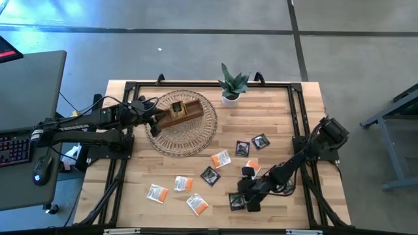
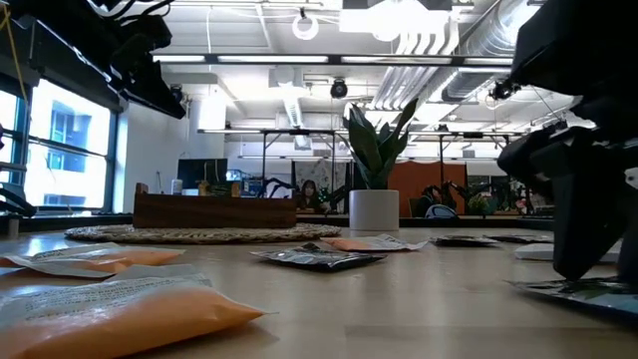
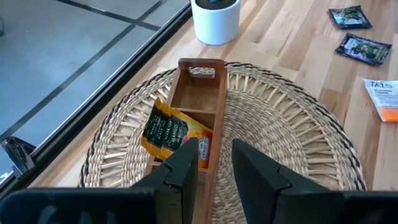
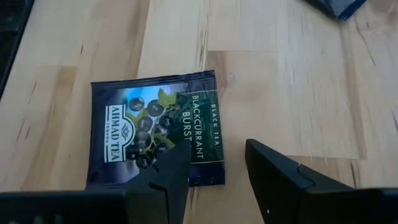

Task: Pick & Place Tea
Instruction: Put the black tea bag into the right section of the wooden organizer

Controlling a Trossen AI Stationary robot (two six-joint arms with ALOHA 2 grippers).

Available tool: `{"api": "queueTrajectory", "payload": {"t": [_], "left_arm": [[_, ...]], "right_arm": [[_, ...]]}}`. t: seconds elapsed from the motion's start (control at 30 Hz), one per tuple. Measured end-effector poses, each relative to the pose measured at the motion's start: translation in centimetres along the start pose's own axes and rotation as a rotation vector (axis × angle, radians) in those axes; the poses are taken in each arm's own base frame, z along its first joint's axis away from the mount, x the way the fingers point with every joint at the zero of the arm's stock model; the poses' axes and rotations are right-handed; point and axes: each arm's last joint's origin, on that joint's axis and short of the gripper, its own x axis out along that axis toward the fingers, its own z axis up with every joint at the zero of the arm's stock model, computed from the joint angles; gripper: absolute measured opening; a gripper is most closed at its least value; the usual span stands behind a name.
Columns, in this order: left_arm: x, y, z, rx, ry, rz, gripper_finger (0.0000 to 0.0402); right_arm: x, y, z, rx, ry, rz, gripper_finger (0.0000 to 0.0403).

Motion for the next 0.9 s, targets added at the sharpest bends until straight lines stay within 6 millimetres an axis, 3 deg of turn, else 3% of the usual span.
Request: {"api": "queueTrajectory", "payload": {"t": [0.3,0.53,0.63,0.77,0.9], "left_arm": [[0.0,0.0,0.0,0.000,0.000,0.000,0.0096],[0.0,0.0,0.0,0.000,0.000,0.001,0.0096],[0.0,0.0,0.0,0.000,0.000,0.002,0.0096],[0.0,0.0,0.0,0.000,-0.001,0.004,0.0096],[0.0,0.0,0.0,0.000,-0.001,0.004,0.0096]], "right_arm": [[0.1,0.0,-0.5,-0.125,0.023,-0.027,0.0137],[0.5,-0.8,0.0,-0.147,0.019,-0.048,0.0042],[0.6,-1.3,0.4,-0.136,-0.007,-0.058,0.0007],[0.5,-2.1,1.4,-0.166,-0.083,-0.133,0.0018],[-0.5,-3.5,3.3,-0.178,-0.209,-0.285,0.0004]]}}
